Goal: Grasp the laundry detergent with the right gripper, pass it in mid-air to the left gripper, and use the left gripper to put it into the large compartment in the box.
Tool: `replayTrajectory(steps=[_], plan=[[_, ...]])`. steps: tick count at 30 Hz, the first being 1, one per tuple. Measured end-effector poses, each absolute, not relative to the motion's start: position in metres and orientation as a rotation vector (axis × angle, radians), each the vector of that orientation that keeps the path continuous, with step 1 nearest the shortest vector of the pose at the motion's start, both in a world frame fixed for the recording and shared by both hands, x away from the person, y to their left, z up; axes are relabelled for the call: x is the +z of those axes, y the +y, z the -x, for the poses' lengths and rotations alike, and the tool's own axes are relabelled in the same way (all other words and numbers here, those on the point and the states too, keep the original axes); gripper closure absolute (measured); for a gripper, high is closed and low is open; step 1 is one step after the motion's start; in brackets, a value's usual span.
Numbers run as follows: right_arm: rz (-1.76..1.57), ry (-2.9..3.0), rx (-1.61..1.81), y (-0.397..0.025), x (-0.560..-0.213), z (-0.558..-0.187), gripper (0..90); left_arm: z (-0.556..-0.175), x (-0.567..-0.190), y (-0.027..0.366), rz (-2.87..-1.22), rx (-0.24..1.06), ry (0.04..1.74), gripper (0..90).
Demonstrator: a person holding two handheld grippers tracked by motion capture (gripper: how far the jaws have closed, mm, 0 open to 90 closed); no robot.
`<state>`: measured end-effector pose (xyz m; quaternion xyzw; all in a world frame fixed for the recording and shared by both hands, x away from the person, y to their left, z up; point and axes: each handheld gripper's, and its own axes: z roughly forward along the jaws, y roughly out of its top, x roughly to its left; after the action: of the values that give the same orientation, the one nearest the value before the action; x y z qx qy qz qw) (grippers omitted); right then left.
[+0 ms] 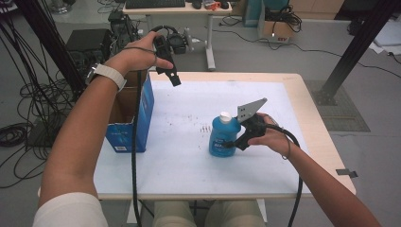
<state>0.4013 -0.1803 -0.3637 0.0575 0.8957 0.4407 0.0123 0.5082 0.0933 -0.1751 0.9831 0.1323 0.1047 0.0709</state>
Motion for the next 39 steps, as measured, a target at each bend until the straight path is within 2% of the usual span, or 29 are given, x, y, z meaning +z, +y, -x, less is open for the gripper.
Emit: replayTrajectory(steps=[30, 39], plan=[[-0.164, 2.762, 1.427, -0.1775, -0.3723, -0.4001, 28.0, -0.5075, -0.1755, 0.0936, -2.956, 0.315, 0.402, 11.3], [-0.149, 2.759, 1.427, -0.1777, -0.374, -0.4008, 35.4, -0.5076, -0.1754, 0.0937, -2.957, 0.314, 0.403, 11.3]])
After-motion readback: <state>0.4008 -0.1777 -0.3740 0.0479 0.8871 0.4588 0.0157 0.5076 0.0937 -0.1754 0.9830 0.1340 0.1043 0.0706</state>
